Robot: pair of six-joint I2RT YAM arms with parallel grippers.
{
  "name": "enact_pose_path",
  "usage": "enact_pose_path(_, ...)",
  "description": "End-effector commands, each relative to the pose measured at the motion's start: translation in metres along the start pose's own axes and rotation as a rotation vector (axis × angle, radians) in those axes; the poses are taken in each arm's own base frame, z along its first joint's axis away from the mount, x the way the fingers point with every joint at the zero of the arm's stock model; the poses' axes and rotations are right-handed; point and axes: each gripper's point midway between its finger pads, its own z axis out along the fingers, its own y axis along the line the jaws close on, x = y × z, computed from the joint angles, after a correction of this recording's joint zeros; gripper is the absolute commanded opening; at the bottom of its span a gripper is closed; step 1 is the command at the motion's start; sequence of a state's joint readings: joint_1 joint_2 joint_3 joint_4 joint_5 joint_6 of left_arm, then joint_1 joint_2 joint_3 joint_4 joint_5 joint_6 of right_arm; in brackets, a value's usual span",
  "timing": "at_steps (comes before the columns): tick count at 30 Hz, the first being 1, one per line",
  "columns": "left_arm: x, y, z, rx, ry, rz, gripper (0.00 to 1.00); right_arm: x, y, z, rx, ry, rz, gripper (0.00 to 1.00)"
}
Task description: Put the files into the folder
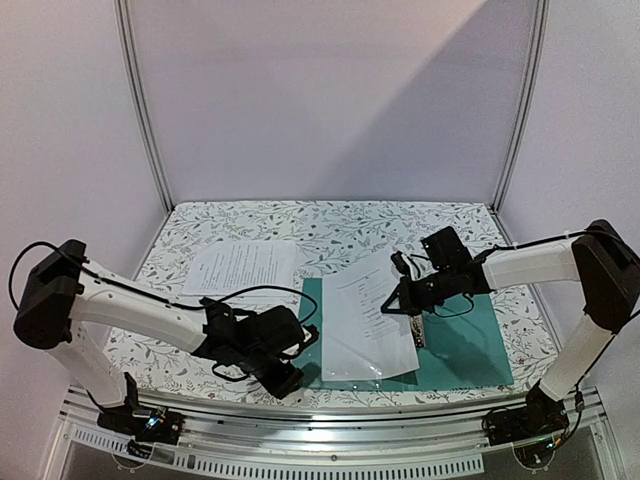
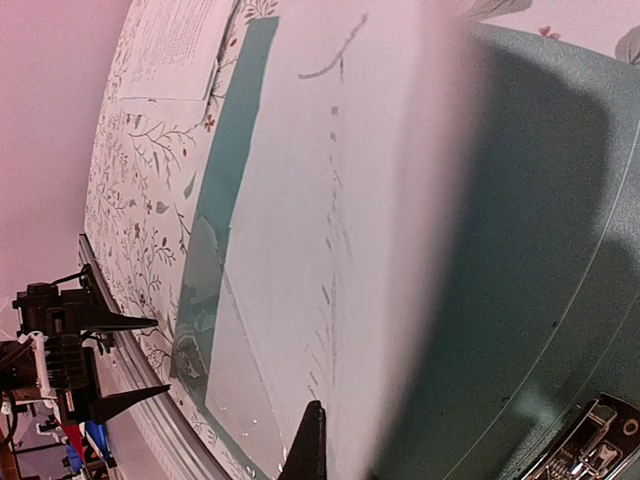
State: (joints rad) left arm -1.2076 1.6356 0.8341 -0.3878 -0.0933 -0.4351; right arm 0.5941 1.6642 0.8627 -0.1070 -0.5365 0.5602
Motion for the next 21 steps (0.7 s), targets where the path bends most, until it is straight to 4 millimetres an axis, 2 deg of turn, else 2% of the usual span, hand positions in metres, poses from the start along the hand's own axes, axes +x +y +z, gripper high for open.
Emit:
enact_pose_path(1, 0.021, -0.001, -0.012, 0.013, 0.043, 0.059, 0.63, 0.007, -0.010, 0.006, 0.046, 0.033, 0.009, 0.00)
enact_pose_path(7, 0.038, -0.009, -0.005, 0.025, 0.059, 0.135, 0.59, 0.008, -0.011, 0.008, 0.043, 0.027, 0.028, 0.00)
enact_pose_path(11, 0.040, -0.007, 0.003, -0.024, 0.073, 0.174, 0.59, 0.011, -0.013, 0.008, 0.046, 0.028, 0.039, 0.00)
enact_pose_path(16, 0.043, -0.009, 0.015, -0.036, 0.088, 0.202, 0.47, 0.013, -0.013, 0.009, 0.036, 0.017, 0.055, 0.00)
enact_pose_path(21, 0.048, -0.011, 0.024, -0.022, 0.105, 0.194, 0.44, 0.011, -0.005, 0.013, 0.002, -0.010, 0.067, 0.00)
